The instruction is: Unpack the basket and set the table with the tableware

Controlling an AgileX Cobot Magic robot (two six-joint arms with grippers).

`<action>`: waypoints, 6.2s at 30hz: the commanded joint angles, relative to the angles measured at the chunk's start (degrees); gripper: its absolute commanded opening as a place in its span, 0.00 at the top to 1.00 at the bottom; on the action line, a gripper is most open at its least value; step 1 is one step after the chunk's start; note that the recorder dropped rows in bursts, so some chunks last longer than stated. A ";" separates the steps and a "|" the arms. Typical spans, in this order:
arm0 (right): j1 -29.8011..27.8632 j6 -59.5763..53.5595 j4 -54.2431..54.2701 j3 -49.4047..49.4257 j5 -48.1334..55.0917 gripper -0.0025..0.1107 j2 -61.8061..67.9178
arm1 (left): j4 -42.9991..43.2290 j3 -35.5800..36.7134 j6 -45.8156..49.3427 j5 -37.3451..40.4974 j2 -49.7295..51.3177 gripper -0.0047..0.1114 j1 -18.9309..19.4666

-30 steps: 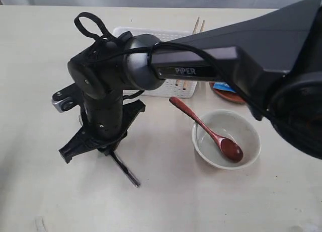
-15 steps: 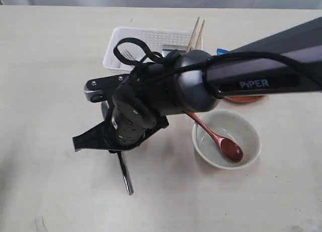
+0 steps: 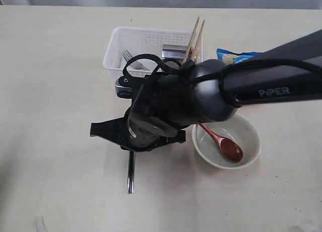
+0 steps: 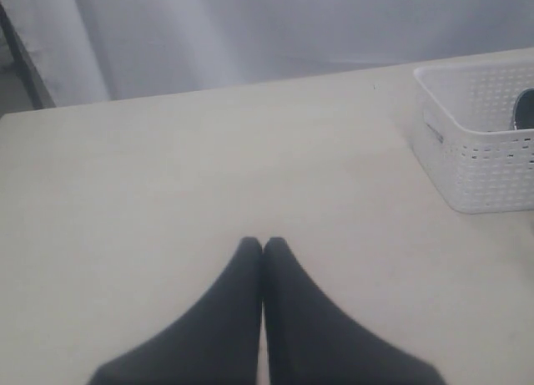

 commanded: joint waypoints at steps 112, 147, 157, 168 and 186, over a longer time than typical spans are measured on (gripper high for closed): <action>-29.53 -50.17 20.10 -64.22 46.38 0.58 7.38 | 0.64 0.15 -0.31 -0.14 -0.18 0.96 0.00; -34.67 -49.37 25.70 -44.58 46.38 0.58 8.78 | 0.64 0.15 -0.31 -0.14 -0.18 0.96 0.00; -34.67 -49.15 24.99 -44.58 46.38 0.58 10.81 | 0.64 0.15 -0.31 -0.14 -0.18 0.96 0.00; -34.67 -50.81 24.11 -44.58 46.38 0.73 10.91 | 0.64 0.15 -0.31 -0.14 -0.18 0.96 0.00; -34.67 -52.36 23.83 -44.58 46.38 0.74 9.52 | 0.64 0.15 -0.31 -0.14 -0.18 0.96 0.00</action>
